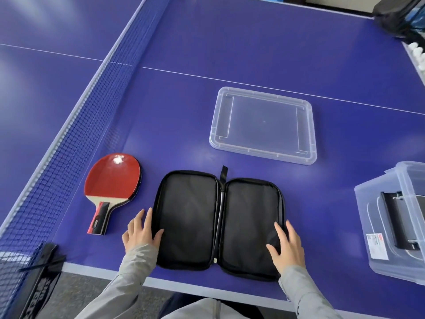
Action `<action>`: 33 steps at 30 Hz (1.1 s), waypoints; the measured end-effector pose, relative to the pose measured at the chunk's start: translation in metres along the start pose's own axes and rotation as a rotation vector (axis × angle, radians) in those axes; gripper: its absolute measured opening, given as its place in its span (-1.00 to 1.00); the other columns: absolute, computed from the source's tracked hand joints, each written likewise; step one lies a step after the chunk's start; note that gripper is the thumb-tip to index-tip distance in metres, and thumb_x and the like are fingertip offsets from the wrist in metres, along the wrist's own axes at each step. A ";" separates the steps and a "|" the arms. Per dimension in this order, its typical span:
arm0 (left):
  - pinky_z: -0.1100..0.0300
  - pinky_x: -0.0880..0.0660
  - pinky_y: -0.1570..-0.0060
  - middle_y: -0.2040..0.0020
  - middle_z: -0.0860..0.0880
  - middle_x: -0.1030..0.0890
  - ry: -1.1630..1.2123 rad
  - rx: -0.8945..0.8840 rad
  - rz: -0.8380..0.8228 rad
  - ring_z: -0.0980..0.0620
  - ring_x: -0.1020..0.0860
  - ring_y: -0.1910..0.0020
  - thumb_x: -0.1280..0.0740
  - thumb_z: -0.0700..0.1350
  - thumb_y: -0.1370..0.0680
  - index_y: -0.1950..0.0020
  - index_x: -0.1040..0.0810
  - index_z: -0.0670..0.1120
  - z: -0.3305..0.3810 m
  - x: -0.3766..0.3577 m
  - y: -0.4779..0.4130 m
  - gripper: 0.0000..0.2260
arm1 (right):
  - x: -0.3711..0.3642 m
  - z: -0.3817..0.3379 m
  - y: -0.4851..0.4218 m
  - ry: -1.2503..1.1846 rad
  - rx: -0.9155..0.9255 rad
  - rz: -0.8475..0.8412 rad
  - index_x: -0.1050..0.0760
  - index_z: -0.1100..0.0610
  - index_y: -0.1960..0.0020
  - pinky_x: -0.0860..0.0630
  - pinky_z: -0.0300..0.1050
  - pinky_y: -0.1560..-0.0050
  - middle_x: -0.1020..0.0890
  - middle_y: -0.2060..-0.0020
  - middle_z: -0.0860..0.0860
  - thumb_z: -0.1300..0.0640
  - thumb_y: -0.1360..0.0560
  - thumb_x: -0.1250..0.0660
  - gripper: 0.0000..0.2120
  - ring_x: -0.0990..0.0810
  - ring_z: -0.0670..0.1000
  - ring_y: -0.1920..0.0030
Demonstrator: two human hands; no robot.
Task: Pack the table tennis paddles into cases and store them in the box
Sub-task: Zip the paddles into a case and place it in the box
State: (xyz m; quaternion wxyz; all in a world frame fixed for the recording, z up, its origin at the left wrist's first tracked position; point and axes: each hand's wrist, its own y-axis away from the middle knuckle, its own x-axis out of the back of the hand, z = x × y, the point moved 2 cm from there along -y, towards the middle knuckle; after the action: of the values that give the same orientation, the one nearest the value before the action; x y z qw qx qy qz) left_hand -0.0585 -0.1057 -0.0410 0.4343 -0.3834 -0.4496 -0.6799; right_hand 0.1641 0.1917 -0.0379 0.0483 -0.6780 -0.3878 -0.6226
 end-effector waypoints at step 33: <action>-0.23 -0.45 -0.08 0.05 -0.44 -0.53 0.225 0.459 0.024 -0.42 -0.49 0.00 -0.42 -0.12 -0.44 -0.05 -0.55 -0.36 -0.087 0.056 -0.067 -0.67 | -0.010 0.018 0.018 0.075 -0.020 -0.104 0.15 -0.03 -0.55 -0.26 0.00 -0.37 0.10 -0.55 -0.08 -0.10 -0.54 -0.25 -0.24 0.03 -0.01 -0.53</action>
State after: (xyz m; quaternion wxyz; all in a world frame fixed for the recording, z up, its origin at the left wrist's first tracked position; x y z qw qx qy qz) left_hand -0.1510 -0.1869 -0.0351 0.5655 -0.2020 -0.5361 -0.5934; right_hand 0.1901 0.1846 -0.0427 0.0237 -0.6337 -0.4141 -0.6530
